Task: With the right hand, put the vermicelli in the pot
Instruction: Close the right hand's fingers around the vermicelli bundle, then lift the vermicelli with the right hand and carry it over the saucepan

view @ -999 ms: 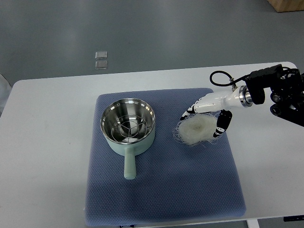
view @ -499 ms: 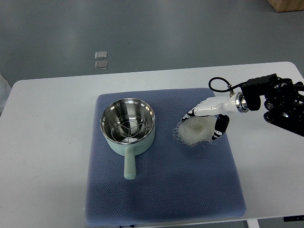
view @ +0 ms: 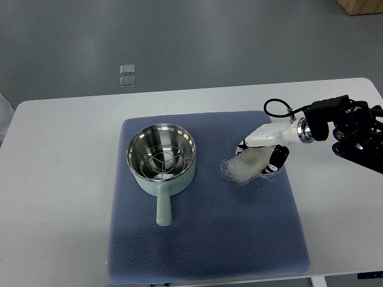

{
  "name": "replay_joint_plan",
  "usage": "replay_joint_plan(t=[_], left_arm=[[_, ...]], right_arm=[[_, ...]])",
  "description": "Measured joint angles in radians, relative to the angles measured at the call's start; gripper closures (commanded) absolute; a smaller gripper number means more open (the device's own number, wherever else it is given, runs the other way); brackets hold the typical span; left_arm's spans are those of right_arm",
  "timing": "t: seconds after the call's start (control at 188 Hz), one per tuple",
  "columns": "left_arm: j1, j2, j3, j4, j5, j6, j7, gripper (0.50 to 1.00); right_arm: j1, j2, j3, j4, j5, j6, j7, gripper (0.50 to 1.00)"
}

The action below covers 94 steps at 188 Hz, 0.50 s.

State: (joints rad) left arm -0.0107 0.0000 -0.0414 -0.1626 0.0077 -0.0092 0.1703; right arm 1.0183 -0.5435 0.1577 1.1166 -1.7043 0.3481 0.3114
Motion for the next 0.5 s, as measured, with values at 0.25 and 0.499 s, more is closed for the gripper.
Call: replay_joint_plan(t=[0.25,0.499], left_arm=[[0.000,0.000,0.000,0.000,0.000,0.000,0.000,0.500],[0.000,0.000,0.000,0.000,0.000,0.000,0.000,0.500]], right_arm=[[0.031,-0.009,0.038,0.001,0.021,0.002,0.007,0.912],[0.112,-0.021,0.077,0.002,0.077,0.020,0.011,0.904]])
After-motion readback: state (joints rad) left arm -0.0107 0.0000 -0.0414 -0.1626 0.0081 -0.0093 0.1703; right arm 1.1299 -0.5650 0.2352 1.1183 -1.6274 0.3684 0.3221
